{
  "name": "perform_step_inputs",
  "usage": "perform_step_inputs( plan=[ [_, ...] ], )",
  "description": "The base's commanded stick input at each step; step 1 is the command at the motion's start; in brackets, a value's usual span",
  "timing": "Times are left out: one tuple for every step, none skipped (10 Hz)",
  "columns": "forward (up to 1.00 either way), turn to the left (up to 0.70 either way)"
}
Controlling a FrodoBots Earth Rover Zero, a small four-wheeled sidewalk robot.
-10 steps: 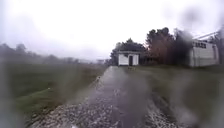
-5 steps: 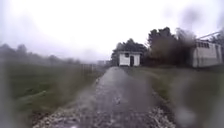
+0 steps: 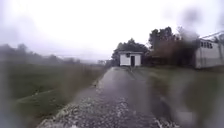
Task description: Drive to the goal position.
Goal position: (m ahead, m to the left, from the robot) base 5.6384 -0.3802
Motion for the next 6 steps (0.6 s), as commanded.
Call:
perform_step_inputs(
  plan=[
    [0.85, 0.0],
    [0.85, 0.0],
    [0.85, 0.0],
    [0.85, 0.0],
    [0.85, 0.0],
    [0.85, 0.0]
  ],
)
